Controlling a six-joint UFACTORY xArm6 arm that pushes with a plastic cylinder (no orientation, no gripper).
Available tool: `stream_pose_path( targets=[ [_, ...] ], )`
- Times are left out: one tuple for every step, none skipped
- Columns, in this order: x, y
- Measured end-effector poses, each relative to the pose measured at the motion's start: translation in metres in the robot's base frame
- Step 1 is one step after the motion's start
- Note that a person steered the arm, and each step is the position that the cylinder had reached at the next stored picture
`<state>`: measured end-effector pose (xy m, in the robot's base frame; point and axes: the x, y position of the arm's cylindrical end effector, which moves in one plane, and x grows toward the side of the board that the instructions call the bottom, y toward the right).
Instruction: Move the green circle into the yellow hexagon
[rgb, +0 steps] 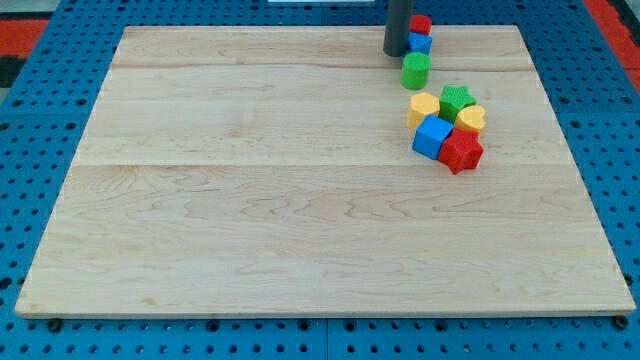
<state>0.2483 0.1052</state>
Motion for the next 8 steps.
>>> stream_pose_path(
  targets=[
    [0.018, 0.025],
    [0.041, 0.025],
    [0.060, 0.025],
    [0.069, 0.025],
    [0.068, 0.025],
    [0.048, 0.014],
    [0.030, -0.001],
    [0.007, -0.007]
  ],
)
